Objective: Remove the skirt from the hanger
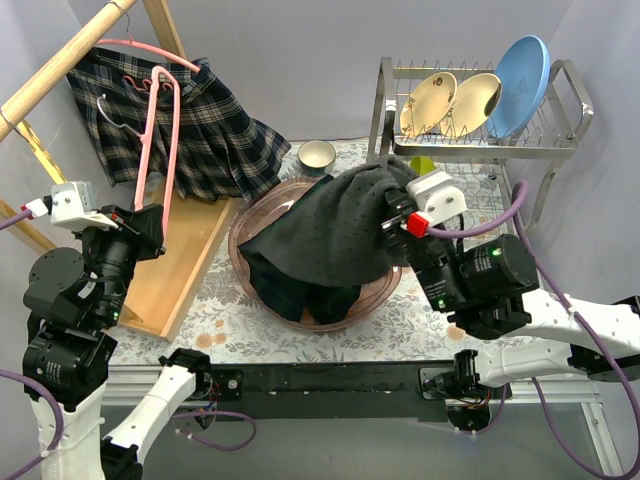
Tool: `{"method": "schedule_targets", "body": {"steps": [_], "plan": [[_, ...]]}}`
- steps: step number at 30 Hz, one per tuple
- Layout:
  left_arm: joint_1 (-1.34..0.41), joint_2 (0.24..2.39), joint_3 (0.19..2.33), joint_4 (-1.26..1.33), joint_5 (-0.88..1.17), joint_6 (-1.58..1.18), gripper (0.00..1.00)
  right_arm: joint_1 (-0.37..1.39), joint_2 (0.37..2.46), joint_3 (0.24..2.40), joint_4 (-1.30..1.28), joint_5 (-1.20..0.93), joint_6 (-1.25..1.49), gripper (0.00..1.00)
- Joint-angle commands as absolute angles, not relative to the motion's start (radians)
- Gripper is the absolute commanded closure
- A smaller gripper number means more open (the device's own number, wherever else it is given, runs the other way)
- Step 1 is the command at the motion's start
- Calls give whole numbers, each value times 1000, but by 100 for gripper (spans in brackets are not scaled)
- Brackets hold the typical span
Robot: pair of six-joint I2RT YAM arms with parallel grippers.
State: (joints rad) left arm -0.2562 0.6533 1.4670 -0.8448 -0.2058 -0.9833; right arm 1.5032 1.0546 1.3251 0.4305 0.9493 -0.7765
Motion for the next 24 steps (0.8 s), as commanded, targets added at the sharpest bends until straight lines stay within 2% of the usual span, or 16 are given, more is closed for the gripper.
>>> {"method": "schedule_targets", "body": {"steps": [1,6,8,11,16,20,22,24], "plan": [[-250,653,1497,-802,-212,-976,100,1500,1034,1401,555,956,-838,99],[-250,655,1496,-804,-203,-983,100,1486,1072,1373,543,924,-821,99],[-249,657,1491,-801,-199,-985,100,1453,1110,1402,459,904,-781,99],[-249,658,1488,-795,-189,-989,100,1361,1163,1449,292,826,-622,99],[-250,673,1517,-793,-175,-1005,100,1241,1204,1447,187,653,-352,99],[-249,681,1526,-790,-158,-1015,100,1169,1197,1277,167,496,-91,99],[-249,681,1523,-785,-144,-1019,100,1141,1186,1080,265,464,-8,99],[-249,678,1513,-781,-132,-1022,100,1105,1199,987,313,396,148,99]]}}
